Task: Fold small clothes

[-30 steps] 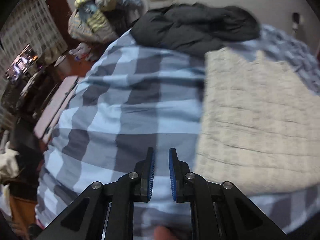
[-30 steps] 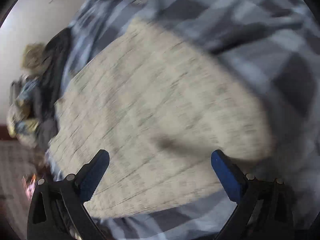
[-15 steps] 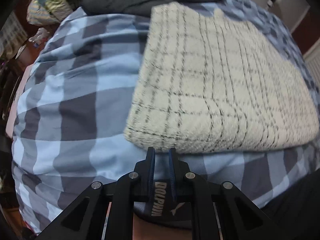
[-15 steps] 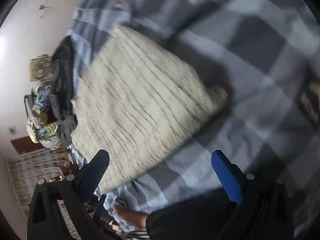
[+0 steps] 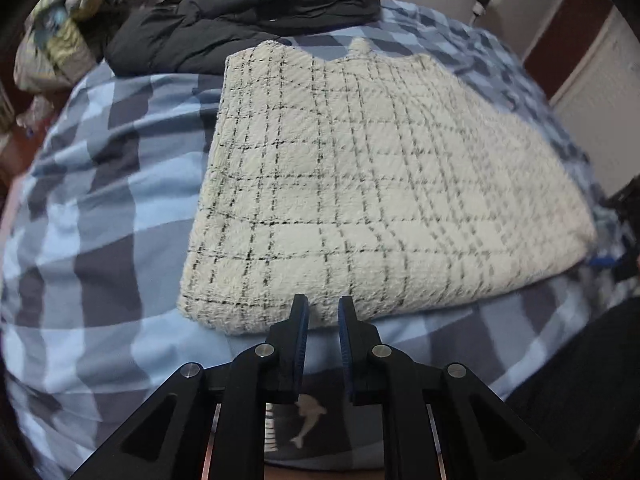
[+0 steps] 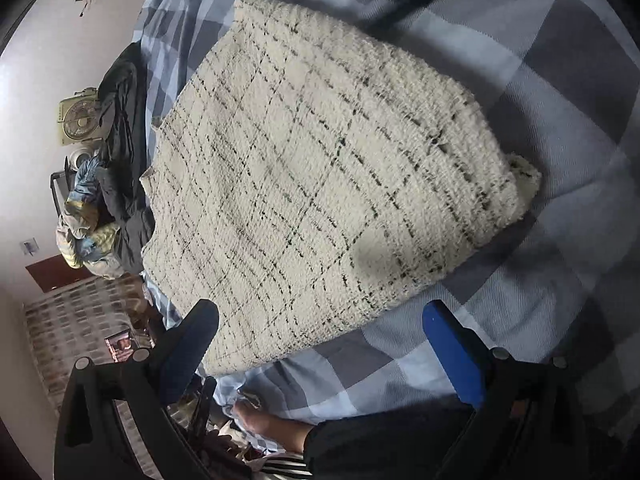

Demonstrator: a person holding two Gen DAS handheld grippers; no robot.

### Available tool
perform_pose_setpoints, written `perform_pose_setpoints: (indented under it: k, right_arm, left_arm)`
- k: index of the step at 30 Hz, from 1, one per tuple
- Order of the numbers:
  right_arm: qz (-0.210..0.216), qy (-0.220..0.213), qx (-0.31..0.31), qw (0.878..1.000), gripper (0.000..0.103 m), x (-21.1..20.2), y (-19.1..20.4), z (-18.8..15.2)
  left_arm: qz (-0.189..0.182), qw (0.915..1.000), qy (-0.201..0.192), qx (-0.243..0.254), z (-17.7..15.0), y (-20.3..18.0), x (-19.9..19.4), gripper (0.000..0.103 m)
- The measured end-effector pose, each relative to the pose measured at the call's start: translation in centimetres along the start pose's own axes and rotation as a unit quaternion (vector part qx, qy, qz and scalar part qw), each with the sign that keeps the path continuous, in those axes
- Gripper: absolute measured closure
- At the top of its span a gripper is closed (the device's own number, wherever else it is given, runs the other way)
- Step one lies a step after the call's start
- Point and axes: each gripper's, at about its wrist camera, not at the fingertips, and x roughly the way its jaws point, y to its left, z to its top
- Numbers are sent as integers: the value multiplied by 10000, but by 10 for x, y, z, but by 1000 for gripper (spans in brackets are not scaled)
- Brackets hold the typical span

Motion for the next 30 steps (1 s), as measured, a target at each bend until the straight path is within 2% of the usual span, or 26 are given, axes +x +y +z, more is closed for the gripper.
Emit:
perform_pose_setpoints:
  k: [2,3,5,9,12,14,17,20,23,25,27,30]
  right_arm:
    - [47,1,-78,10000,3,0,3,-2]
    - [43,-2,-102,9999,3,1,3,-2]
    - [30,-26,-76,10000,3,2,4,-2]
    - [103,40,38,9999,3,10,6,0]
    - [149,28,-1,9999,3,8,7,0]
    - [179,30,-61,9998,3,7,7,1]
    - [197,48,-100,9997,3,8,9,-1]
    - [261,46,-86,9996,3,8,7,1]
    - [281,27,-83,9996,3,8,8,0]
    - [305,27,-86,9995,3,8,8,0]
    - [346,32,-89,9994,3,8,9,0]
    - [467,49,-180,9987,3,9,12,-1]
  left_arm:
    - [177,9997,122,-71,0,4,5,89]
    - [526,9984,221,-32,-1,7,10,89]
    - [867,9958,306,-21,-3,12,13,89]
    - [231,9994,233,-68,-3,13,10,89]
    - [113,9984,450,311,-1,4,19,89]
    - [152,9978,441,482,-2,-1,20,89]
    - [-275,9983,389,328,7,1,17,89]
    - [148,9990,3,422,15,4,5,89]
    - [279,9972,-101,682,14,0,-2,89]
    - [298,9918,-251,1221,6,-15,-10,89]
    - [376,9826,-443,1765,-4,-31,-21,89]
    - [379,9775,-670,1966,-4,-49,-32,89]
